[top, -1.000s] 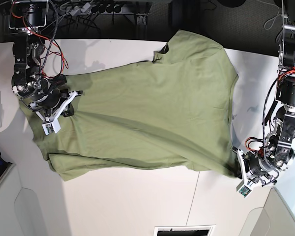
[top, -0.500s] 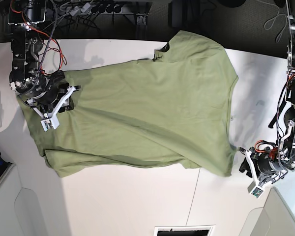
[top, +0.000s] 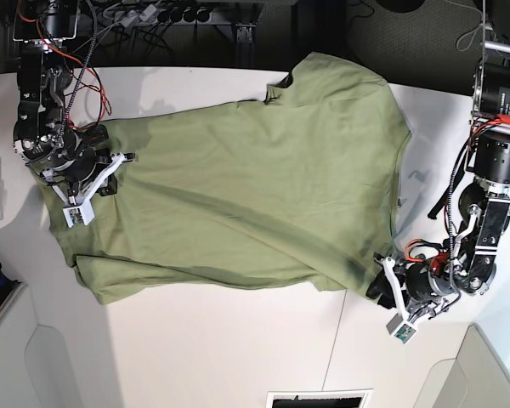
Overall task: Layout the t-shirt on the table in an organized manner, then fold the t-shirt properly
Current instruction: 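Grasp the shirt body with both grippers and smooth it flat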
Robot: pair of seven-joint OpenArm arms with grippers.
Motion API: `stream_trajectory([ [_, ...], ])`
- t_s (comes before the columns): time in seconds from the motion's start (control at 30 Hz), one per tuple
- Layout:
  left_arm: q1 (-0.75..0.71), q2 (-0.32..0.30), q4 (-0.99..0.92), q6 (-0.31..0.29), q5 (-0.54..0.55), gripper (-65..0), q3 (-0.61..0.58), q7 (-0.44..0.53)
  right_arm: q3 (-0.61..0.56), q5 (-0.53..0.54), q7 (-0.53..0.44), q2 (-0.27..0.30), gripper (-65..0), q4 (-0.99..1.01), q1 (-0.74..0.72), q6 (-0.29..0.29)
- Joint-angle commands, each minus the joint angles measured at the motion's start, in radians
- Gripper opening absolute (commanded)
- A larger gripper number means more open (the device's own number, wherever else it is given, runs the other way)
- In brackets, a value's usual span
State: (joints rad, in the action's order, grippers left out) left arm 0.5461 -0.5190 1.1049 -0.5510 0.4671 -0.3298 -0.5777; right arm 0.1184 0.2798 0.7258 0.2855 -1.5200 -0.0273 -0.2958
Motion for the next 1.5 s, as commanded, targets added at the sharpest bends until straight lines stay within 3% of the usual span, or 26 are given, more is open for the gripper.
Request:
stream_trajectory([
  [0.0,0.033,0.006,0.015,0.001,-0.023,-40.7,0.008,0.031,0.005,0.013,0.031,0.011,-65.0,-0.008,0.011,-0.027],
  [0.13,0.033,0.076,0.014,0.058,-0.128,-43.8,0.008,0.04,0.005,0.068,0.034,0.011,-65.0,-0.008,0.054,-0.068],
  [0.3,0.032,0.135,0.007,0.061,-0.222,-63.7,0.008,0.057,0.005,0.069,0.044,0.011,-65.0,-0.009,0.069,-0.068],
  [0.33,0.032,0.142,0.007,0.061,-0.227,-65.0,0.008,0.057,0.005,0.069,0.049,0.011,-65.0,-0.009,0.069,-0.068],
  [0.63,0.012,0.149,-0.044,0.06,-0.27,-65.0,-0.022,0.053,0.005,0.131,0.079,0.011,-65.0,-0.01,0.069,-0.105],
  [0.83,-0.013,0.109,-0.043,0.061,-0.267,-65.0,-0.126,-0.042,0.005,0.128,0.069,0.011,-65.0,-0.01,0.069,-0.105],
  [1.07,-0.065,0.029,0.013,0.06,-0.159,-65.0,-0.144,-0.119,0.005,0.097,0.035,0.011,-65.0,-0.01,0.069,-0.104],
  [1.3,-0.166,-0.079,0.206,0.046,-0.064,-65.0,-0.144,-0.138,0.005,0.098,0.026,0.011,-65.0,-0.012,0.066,-0.104],
  [1.47,-0.201,-0.159,0.401,0.095,-0.032,-65.0,-0.142,-0.146,0.021,0.098,-0.021,0.011,-65.0,-0.071,0.066,-0.104],
])
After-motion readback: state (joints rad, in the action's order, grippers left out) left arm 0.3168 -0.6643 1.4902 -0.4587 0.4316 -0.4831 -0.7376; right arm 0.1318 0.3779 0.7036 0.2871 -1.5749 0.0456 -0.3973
